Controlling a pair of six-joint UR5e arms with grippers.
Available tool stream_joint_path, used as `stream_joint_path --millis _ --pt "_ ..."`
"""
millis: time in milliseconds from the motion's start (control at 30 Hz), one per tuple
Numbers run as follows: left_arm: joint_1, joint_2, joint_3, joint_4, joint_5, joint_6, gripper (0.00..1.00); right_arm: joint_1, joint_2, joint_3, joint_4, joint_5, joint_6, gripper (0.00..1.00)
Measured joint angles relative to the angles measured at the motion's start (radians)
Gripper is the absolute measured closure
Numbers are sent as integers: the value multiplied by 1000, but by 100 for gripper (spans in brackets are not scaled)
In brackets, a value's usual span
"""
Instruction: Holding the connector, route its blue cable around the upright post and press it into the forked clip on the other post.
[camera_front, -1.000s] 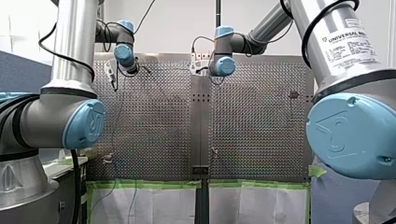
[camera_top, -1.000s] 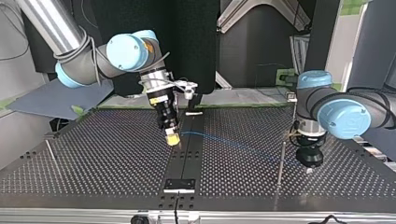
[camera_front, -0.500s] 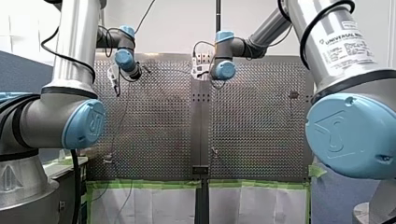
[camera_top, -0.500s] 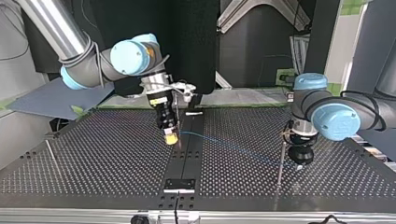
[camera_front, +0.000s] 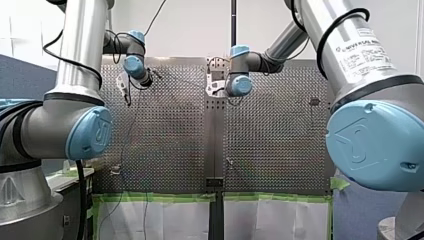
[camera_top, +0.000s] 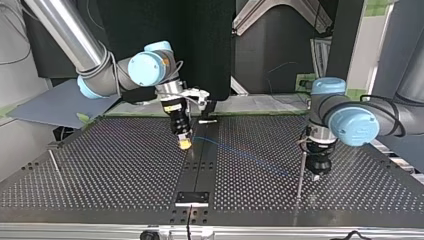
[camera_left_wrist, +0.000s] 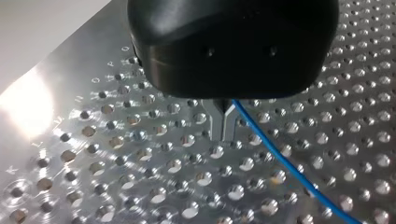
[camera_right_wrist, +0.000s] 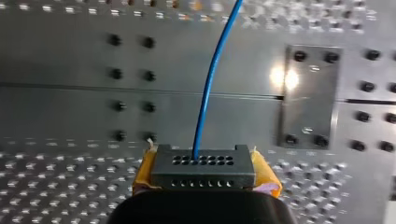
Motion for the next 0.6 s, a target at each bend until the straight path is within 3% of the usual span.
stream_joint_path --millis 133,167,200,267,333,433,600 --pt "-9 0 -20 30 13 -29 100 0 11 1 4 0 1 100" --pt "-11 0 -24 36 16 -35 90 0 12 1 6 0 1 100" --pt "-13 0 -27 43 16 -38 90 0 12 1 8 0 1 100" --pt "-19 0 -32 58 11 -41 64 1 13 1 10 0 1 100" --pt "-25 0 -34 65 3 -43 58 2 13 1 10 0 1 100" --pt "-33 0 -35 61 -11 -49 58 4 14 2 12 0 3 100" --pt "-39 0 -36 42 -44 -33 43 11 15 6 21 1 2 100"
